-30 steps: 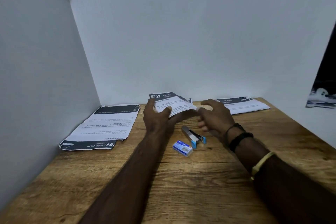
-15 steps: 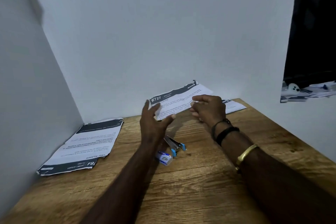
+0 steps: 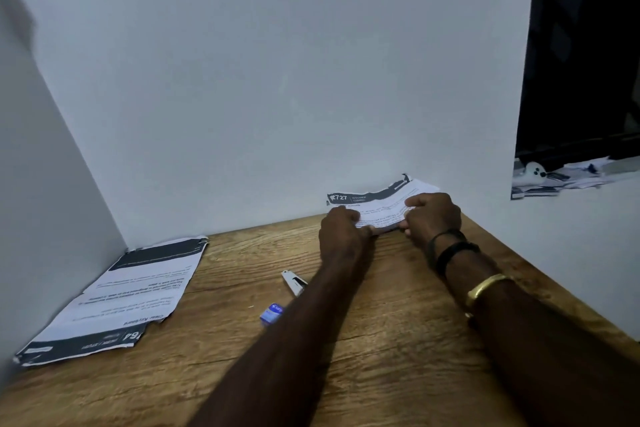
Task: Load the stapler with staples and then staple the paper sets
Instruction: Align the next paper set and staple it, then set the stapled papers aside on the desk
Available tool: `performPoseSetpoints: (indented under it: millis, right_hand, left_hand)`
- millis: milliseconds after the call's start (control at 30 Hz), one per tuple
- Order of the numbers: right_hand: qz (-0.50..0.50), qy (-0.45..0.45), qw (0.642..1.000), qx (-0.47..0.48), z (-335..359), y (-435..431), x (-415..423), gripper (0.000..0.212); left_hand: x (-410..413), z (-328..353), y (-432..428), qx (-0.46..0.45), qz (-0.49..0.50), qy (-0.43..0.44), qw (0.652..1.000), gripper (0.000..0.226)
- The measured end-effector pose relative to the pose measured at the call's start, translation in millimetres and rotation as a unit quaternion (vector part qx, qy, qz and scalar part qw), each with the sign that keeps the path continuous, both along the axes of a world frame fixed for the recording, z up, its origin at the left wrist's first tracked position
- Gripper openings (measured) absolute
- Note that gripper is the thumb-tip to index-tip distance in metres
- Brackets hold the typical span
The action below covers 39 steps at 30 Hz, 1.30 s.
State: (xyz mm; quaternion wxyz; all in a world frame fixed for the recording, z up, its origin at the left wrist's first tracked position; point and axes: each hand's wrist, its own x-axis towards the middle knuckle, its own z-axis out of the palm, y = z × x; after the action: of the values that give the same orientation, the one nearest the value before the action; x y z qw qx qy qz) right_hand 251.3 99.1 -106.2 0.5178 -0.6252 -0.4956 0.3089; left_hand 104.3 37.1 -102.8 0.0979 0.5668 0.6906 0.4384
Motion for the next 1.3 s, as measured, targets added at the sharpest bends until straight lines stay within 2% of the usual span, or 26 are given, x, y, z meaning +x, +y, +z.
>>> performPoseSetpoints:
  millis: [267,467,600,633,733,767,833,967,1167,1300]
  right_hand:
    - [0.003,-0.075,0.996,-0.053,-4.5,15.4,6.3,0.018]
    - [-0.011,-0.179,0.982,-0.053,-5.7,17.6,0.2,0.027]
    - [-0.016,-0.253,0.966,-0.042,-6.6,15.4,-3.0,0.048]
    - [-0.015,-0.259,0.965,-0.039,-5.5,13.0,-4.4,0.043]
    - [-0.007,-0.264,0.964,-0.033,-0.3,2.5,-7.4,0.005]
    - [-0.003,-0.267,0.963,-0.030,1.7,-0.4,-7.5,0.003]
    - [0.007,-0.268,0.963,-0.009,5.9,-4.8,-7.3,0.014]
    - [0.024,-0.231,0.969,0.081,23.2,-23.7,-16.4,0.030]
    - [0.048,-0.151,0.969,0.191,46.9,-63.3,-61.3,0.020]
    - [0.093,-0.116,0.966,0.213,54.2,-80.7,-100.3,0.018]
  left_hand:
    - [7.1,-10.3,20.2,-0.065,0.011,0.043,0.997,0.036]
    - [4.7,-11.5,30.1,-0.083,0.012,0.087,0.993,0.026]
    - [7.1,-11.6,29.6,-0.120,0.025,0.117,0.986,0.027]
    - [7.1,-11.5,29.8,-0.127,0.022,0.119,0.984,0.028]
    - [4.8,-7.9,29.5,-0.135,0.011,0.121,0.983,0.033]
    - [3.6,-5.9,29.3,-0.122,0.009,0.125,0.985,0.036]
    - [1.7,-2.2,26.7,-0.072,0.002,0.121,0.990,0.039]
    - [0.3,8.8,13.0,0.031,-0.009,0.063,0.997,0.028]
    - [-22.2,32.5,-21.2,0.141,-0.007,-0.024,0.990,0.019]
    - [-56.0,36.7,-41.7,0.176,0.012,-0.053,0.983,0.021]
